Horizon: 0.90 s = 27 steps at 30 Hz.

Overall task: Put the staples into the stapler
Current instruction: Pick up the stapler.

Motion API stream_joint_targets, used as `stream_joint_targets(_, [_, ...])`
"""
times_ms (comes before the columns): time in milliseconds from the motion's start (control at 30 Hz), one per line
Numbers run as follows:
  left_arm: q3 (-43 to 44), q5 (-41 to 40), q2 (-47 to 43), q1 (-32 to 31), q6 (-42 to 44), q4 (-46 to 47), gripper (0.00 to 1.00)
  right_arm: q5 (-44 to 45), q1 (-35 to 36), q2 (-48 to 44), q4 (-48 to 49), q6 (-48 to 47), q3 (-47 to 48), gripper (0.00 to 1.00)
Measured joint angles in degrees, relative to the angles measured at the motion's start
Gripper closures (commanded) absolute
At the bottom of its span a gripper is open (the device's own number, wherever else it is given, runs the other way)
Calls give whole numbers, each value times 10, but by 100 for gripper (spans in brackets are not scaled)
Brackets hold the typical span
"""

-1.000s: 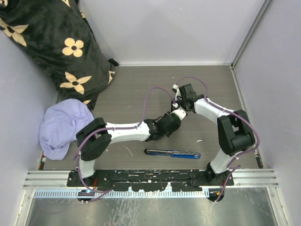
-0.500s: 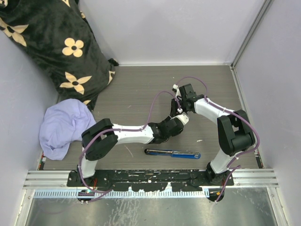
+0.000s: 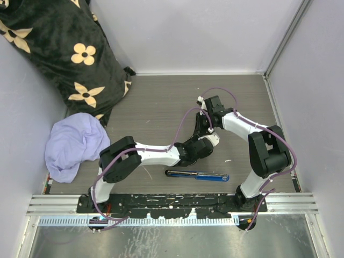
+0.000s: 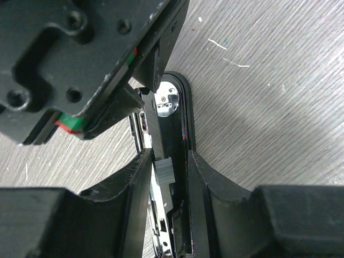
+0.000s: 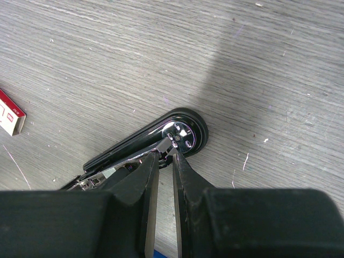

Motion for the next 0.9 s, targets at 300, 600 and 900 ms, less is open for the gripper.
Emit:
stream_joint_targets(300, [14,-14,14,0,17,0,73,0,0,0,0,0,0,80])
stream_joint_targets(600, [17,-28,17,0,21,0,76,-1,0,0,0,0,0,80])
stream_joint_targets(900, [17,-32,20,-1,21,2,75,-1,0,0,0,0,0,80])
